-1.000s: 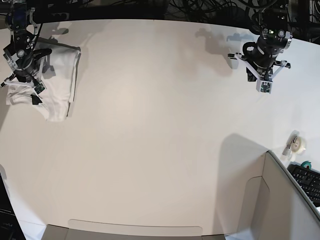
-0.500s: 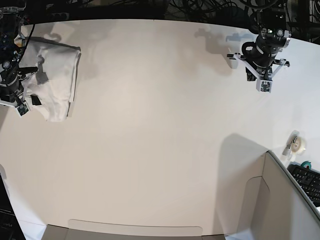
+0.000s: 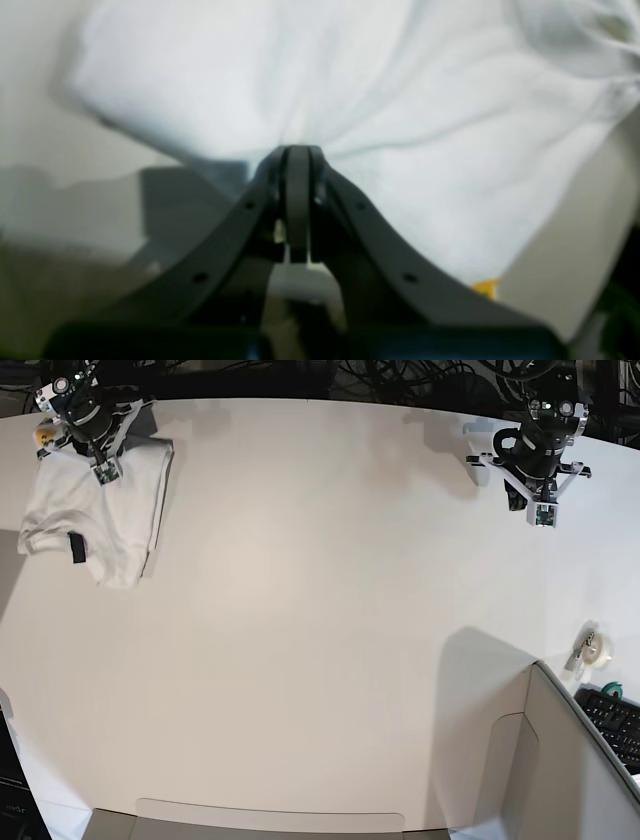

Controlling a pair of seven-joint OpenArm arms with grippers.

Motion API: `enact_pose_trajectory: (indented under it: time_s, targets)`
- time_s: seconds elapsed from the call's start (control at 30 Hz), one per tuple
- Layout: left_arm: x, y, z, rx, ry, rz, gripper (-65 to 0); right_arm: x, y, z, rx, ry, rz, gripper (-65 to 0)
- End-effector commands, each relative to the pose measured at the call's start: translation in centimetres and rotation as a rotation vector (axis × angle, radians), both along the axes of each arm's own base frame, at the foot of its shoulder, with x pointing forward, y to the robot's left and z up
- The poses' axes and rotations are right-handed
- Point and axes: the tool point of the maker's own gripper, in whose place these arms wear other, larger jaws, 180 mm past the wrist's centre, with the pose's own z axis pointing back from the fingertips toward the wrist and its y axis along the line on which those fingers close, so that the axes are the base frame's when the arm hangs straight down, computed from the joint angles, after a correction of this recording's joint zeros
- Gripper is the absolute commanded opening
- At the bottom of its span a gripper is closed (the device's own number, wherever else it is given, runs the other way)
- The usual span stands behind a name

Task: Layout the t-shirt on the table in an organized manner, then fold the t-shirt properly
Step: 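Grasp the folded shirt with the right gripper and drag it aside, then pull the folded shirt back toward the table center with the right gripper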

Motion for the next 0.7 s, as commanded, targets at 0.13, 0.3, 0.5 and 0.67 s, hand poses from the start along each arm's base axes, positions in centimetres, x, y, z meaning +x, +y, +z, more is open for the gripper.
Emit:
enact_pose_trajectory:
  time_s: [0.13,0.3,0.5,0.67]
  targets:
    - [-0.7,-0.2,0.3,0.005,-0.015,-0.015,-65.0,-7.9,1.7,-2.1,0.083,0.191,-0.047,-65.0]
    - [-1.0,-0.8,-0.1,-0.018,-0.010,-0.004,-65.0,-7.9,-0.5,-1.5,0.030,0.185,-0.069,-65.0]
    - [-1.4,-1.0,-0.4,-0.028,0.002,0.002,-65.0,-4.2,-6.2,1.5,-0.109,0.077,-0.110,-65.0]
    - [-2.4,-1.0,-1.0,-0.028,0.030,0.002,-65.0,-2.3,-8.5,2.4,-0.150,0.038,-0.154,-65.0]
